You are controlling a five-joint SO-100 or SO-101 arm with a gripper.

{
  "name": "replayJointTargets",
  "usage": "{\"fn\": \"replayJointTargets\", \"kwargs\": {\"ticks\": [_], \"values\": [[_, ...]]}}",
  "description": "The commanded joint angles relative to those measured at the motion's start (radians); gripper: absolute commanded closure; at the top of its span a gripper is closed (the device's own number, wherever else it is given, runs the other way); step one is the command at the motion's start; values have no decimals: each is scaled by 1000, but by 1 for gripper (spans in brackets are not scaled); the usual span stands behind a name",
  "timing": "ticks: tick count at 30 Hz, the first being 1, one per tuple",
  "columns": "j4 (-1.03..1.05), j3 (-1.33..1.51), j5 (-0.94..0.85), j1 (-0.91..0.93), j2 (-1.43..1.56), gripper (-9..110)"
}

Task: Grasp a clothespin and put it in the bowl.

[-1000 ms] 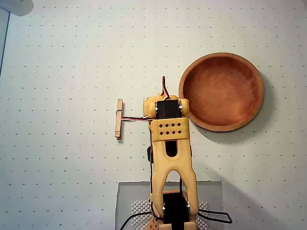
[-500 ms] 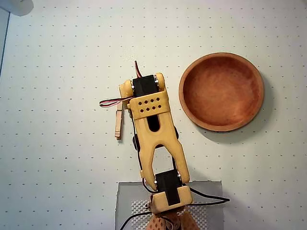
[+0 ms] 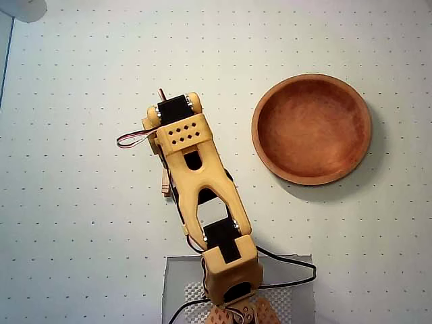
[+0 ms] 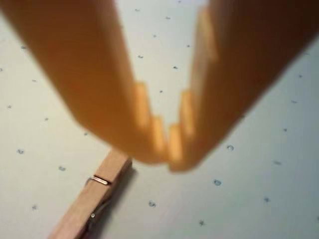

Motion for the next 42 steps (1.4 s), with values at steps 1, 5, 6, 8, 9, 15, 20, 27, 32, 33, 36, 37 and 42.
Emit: {"fn": "replayJointTargets", "kwargs": {"ticks": [1, 5, 6, 8, 9, 15, 20, 27, 32, 33, 36, 37, 42], "values": [[29, -55, 31, -48, 20, 105], [28, -58, 133, -80, 18, 104], [28, -58, 158, -94, 18, 104], [26, -58, 209, -118, 18, 104], [26, -58, 230, -127, 18, 104], [17, -58, 466, -155, 17, 104], [14, -60, 623, -146, -38, 104], [14, -115, 715, -143, -140, 105], [14, -172, 715, -126, -202, 104], [14, -183, 713, -120, -209, 104], [14, -225, 690, -112, -235, 104], [14, -242, 673, -110, -245, 103], [14, -318, 621, -107, -301, 90]]}}
